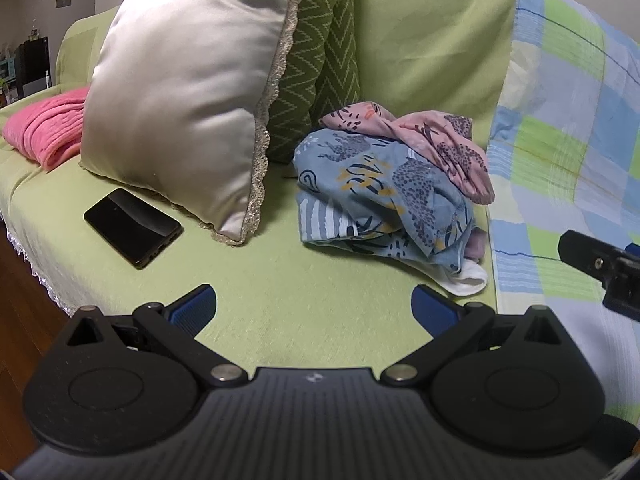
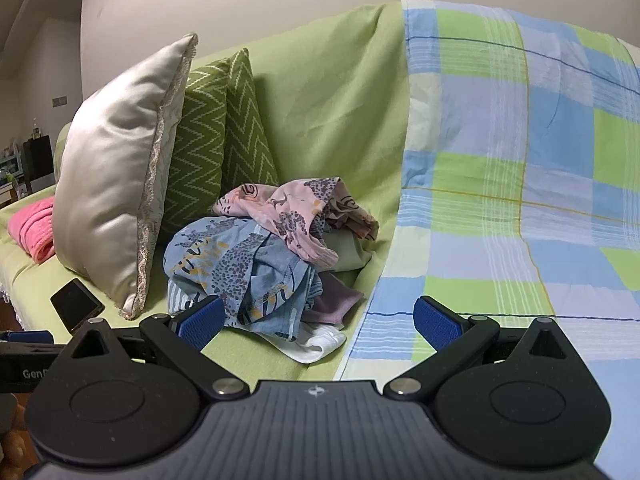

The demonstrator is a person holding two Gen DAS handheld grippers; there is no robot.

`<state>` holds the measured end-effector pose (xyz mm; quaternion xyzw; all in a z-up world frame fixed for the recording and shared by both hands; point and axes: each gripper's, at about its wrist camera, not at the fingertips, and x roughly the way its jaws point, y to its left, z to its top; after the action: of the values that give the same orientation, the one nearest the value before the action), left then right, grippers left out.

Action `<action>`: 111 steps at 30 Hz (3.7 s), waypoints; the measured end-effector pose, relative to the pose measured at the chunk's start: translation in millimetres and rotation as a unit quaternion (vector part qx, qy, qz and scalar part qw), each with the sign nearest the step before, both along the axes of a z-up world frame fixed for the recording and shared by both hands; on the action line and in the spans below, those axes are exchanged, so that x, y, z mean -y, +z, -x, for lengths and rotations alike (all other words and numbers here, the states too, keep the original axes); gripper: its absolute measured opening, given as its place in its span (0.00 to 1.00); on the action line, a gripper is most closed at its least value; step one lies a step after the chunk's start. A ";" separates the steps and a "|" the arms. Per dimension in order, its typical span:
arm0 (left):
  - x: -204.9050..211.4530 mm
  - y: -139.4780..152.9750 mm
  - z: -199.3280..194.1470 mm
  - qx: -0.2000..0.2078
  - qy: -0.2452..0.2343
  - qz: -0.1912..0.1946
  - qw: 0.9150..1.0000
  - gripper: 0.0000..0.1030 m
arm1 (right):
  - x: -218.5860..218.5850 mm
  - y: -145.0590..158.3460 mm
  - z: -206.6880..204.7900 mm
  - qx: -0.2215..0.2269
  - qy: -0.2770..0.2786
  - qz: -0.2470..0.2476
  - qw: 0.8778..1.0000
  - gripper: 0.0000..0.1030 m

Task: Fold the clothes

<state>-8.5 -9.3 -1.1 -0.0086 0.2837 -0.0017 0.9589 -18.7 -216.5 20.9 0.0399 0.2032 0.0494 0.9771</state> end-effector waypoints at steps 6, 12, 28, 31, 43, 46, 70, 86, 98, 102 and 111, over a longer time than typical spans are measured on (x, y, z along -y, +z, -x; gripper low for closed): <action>-0.2 2.7 -6.6 -0.011 -0.010 -0.007 1.000 0.99 | 0.6 -1.5 -1.8 -0.009 0.004 -0.009 1.000 1.00; 8.0 3.6 -4.2 -0.001 -0.018 -0.031 0.999 0.99 | 0.9 0.4 -1.4 -0.008 -0.001 -0.012 1.000 1.00; 12.0 3.3 -3.9 -0.001 -0.023 -0.037 0.999 0.99 | 3.8 -0.7 -0.8 -0.009 -0.003 -0.006 1.000 1.00; 11.8 3.1 -4.2 -0.003 -0.021 -0.036 0.999 0.99 | 3.7 0.2 -1.6 -0.009 -0.003 -0.005 1.000 1.00; 11.1 2.3 -4.4 -0.005 -0.021 -0.037 0.999 0.99 | 3.5 -2.0 -1.3 -0.008 -0.004 -0.003 1.000 1.00; 11.5 2.4 -4.9 -0.006 -0.021 -0.038 0.999 0.99 | 2.8 -2.9 -0.5 -0.008 -0.004 -0.003 1.000 1.00; 14.9 1.4 -7.3 -0.011 -0.023 -0.044 0.999 0.99 | 4.3 -1.3 -1.9 -0.011 -0.003 -0.003 1.000 1.00; 15.7 0.5 -9.0 -0.016 -0.022 -0.043 0.999 0.99 | 2.3 -2.2 -4.8 -0.018 -0.004 0.002 1.000 1.00; 15.1 0.5 -7.6 -0.012 -0.017 -0.041 0.999 0.99 | 4.4 -3.0 -4.4 -0.018 -0.005 -0.004 1.000 1.00; 2.3 5.1 -4.4 0.002 -0.019 0.002 1.000 0.99 | 5.4 -2.9 -5.4 -0.022 -0.001 -0.008 1.000 1.00; -15.7 19.5 -37.6 0.031 -0.055 -0.020 0.998 0.99 | 10.7 14.7 -34.5 -0.012 0.043 0.026 0.999 1.00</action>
<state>29.2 6.4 18.4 0.0259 0.2535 -0.0492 0.9657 15.8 -227.3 35.6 0.0064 0.2181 0.0853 0.9722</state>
